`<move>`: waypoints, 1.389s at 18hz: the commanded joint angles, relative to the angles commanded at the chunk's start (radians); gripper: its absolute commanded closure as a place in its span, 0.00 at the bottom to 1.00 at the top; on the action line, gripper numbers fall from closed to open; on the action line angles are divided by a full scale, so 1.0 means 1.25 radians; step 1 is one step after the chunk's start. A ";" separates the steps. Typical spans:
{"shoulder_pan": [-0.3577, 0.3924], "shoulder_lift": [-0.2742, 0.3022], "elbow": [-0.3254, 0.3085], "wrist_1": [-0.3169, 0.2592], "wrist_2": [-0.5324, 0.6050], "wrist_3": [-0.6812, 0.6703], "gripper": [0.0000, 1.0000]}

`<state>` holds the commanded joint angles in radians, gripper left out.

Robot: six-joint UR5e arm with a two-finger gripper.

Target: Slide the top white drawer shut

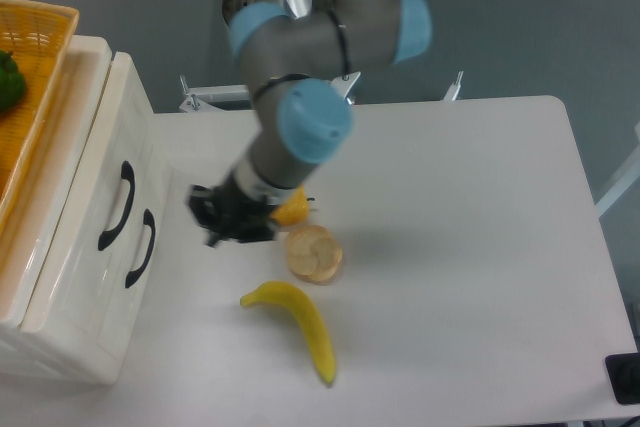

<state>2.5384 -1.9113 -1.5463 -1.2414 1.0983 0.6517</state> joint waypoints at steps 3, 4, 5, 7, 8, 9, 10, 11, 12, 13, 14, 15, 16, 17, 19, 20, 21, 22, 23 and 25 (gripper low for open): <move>0.055 -0.016 0.002 0.047 0.000 0.031 0.56; 0.068 -0.024 0.005 0.055 0.001 0.043 0.50; 0.079 -0.033 0.011 0.064 0.002 0.064 0.45; 0.101 -0.055 0.027 0.068 0.018 0.096 0.38; 0.106 -0.061 0.033 0.069 0.043 0.104 0.25; 0.108 -0.067 0.039 0.069 0.072 0.119 0.00; 0.112 -0.071 0.043 0.069 0.104 0.131 0.00; 0.116 -0.072 0.047 0.076 0.129 0.152 0.00; 0.124 -0.075 0.049 0.089 0.145 0.186 0.00; 0.133 -0.079 0.053 0.102 0.153 0.239 0.00; 0.139 -0.088 0.061 0.108 0.167 0.311 0.00; 0.141 -0.101 0.075 0.108 0.189 0.395 0.00; 0.144 -0.113 0.087 0.108 0.221 0.479 0.00; 0.151 -0.123 0.100 0.108 0.256 0.558 0.00; 0.162 -0.146 0.126 0.107 0.288 0.671 0.00; 0.173 -0.156 0.132 0.107 0.297 0.696 0.00; 0.177 -0.167 0.143 0.107 0.302 0.706 0.00; 0.181 -0.175 0.155 0.103 0.316 0.719 0.00; 0.186 -0.180 0.157 0.102 0.346 0.740 0.00; 0.187 -0.204 0.174 0.102 0.399 0.779 0.00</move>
<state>2.7719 -2.1658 -1.3286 -1.1137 1.5966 1.6259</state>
